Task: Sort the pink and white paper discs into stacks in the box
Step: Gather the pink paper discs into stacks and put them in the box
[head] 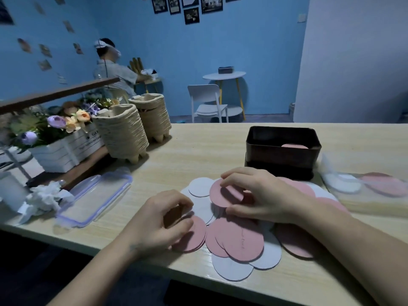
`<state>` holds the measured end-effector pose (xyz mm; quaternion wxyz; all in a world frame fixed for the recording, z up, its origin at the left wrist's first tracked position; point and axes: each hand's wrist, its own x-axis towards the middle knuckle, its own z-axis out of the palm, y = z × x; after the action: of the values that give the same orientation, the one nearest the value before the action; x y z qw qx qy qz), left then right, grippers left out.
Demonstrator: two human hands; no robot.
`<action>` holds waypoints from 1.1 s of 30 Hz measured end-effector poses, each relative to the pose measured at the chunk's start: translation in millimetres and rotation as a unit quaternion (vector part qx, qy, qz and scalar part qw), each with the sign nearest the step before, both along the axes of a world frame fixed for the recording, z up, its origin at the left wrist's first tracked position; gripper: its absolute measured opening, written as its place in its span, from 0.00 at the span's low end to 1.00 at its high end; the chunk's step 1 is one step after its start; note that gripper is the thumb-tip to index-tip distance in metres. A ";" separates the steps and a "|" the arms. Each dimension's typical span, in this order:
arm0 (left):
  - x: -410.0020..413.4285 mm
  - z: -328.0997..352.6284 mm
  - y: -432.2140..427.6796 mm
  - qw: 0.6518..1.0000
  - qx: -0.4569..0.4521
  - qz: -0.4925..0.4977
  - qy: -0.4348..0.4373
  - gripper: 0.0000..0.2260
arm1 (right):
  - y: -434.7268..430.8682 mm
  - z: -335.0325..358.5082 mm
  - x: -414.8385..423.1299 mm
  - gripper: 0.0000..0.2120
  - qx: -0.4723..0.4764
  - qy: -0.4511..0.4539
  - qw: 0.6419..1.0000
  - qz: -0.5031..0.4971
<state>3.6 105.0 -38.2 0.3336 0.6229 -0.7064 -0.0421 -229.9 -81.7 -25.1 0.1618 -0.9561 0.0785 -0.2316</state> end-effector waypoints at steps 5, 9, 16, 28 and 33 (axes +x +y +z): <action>6.5 -0.7 9.1 0.998 0.045 -0.036 0.004 0.20 | -2.1 0.6 -5.0 0.22 0.009 -0.002 1.000 -0.003; 11.0 -4.7 16.8 0.994 0.101 -0.036 -0.020 0.36 | -3.0 -0.8 -3.3 0.23 0.013 0.007 1.000 0.000; 13.2 -2.1 13.1 0.995 0.093 -0.037 0.001 0.32 | -1.3 0.7 -6.5 0.21 0.021 0.001 1.000 -0.003; 14.1 6.3 -17.8 1.000 0.000 -0.009 0.013 0.28 | -2.1 -0.4 -5.3 0.24 0.022 0.011 1.000 0.001; 3.3 -0.7 -35.4 0.999 -0.042 0.003 0.017 0.28 | -1.9 -2.3 -2.3 0.28 0.031 0.000 1.000 0.001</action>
<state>6.9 69.6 -38.9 0.3719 0.6095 -0.6998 -0.0216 -232.2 -83.6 -27.4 0.1913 -0.9508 0.0842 -0.2289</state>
